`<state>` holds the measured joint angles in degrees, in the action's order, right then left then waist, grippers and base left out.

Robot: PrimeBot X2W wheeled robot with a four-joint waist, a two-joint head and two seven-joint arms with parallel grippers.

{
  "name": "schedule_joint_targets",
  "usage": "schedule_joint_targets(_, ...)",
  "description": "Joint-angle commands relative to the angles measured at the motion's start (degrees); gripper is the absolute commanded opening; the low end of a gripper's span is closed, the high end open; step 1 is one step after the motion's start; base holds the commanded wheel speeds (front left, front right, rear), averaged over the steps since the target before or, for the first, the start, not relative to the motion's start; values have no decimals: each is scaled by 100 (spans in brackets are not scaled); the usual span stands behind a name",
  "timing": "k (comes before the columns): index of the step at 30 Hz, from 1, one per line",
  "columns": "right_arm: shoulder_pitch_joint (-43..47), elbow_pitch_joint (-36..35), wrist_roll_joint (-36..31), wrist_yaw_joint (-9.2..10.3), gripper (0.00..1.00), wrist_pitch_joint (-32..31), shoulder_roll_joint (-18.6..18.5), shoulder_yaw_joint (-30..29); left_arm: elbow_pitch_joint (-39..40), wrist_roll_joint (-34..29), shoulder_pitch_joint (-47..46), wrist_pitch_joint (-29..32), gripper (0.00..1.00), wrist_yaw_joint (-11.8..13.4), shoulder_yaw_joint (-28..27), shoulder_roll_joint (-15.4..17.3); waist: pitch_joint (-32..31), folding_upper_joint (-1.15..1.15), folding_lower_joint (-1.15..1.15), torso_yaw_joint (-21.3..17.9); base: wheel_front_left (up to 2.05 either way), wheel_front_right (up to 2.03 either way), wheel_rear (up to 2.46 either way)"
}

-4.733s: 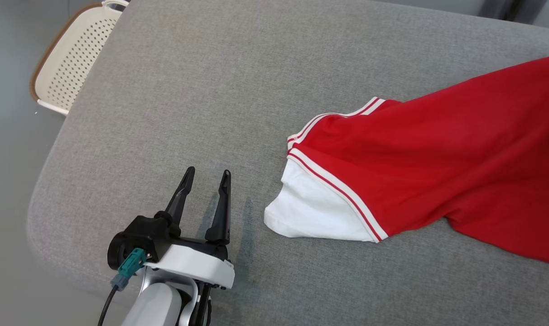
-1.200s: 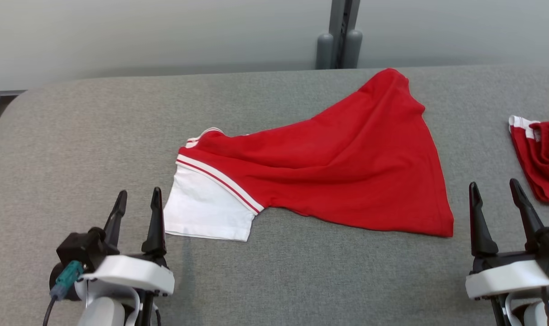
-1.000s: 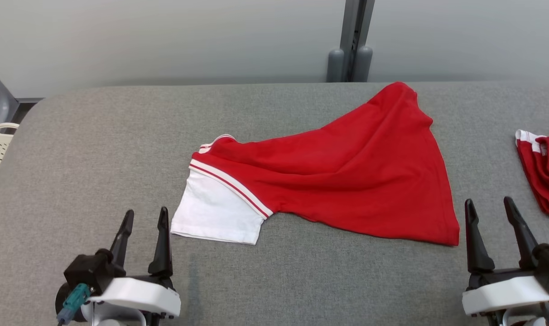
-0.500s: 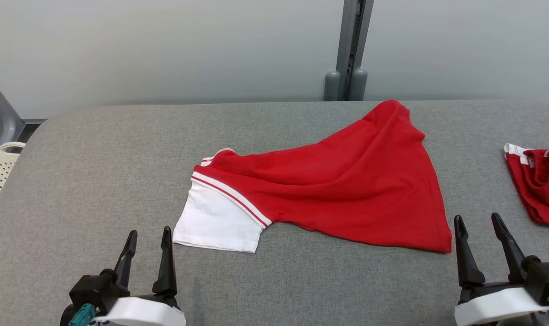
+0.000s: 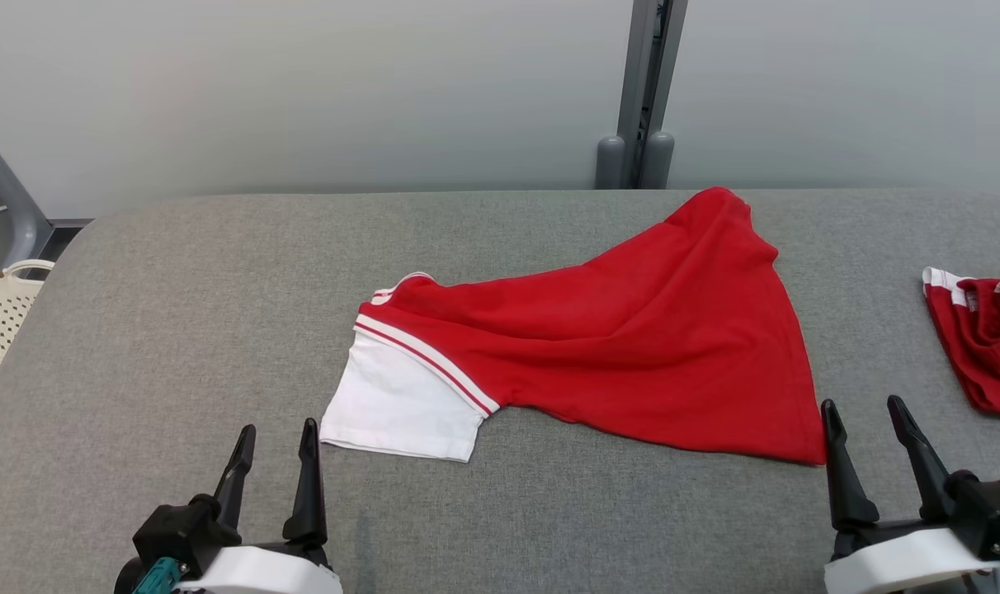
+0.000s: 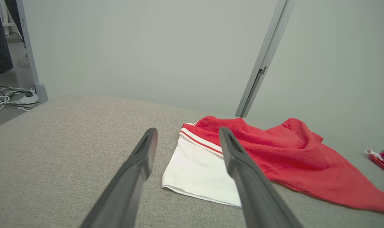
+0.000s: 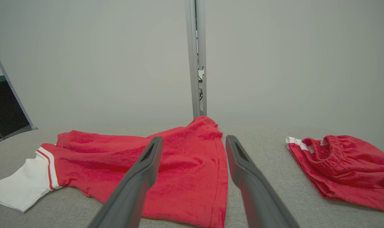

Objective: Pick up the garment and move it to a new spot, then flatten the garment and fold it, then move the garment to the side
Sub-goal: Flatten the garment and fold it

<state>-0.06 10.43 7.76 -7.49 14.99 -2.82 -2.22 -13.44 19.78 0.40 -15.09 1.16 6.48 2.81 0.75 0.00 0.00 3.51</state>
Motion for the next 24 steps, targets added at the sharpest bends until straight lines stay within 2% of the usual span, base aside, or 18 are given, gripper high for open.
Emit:
schedule_joint_targets(1,9,55,63,-1,100,28,-21,-49,-3,-18,-6,-7,100,25,-2,21,9,0,0,1,0,0,0)
schedule_joint_targets(4,33,334,160,0,100,27,-23,-230,-8,-23,-26,-7,100,19,11,20,28,0,0,6,0,0,0)
schedule_joint_targets(11,-252,1523,243,-1,100,-191,-22,-670,-30,5,-90,-7,100,14,98,21,105,0,0,76,0,0,0)
schedule_joint_targets(24,-1211,3131,238,-1,100,-133,-23,-748,-57,25,-213,-7,100,51,209,21,397,0,0,406,0,0,0)
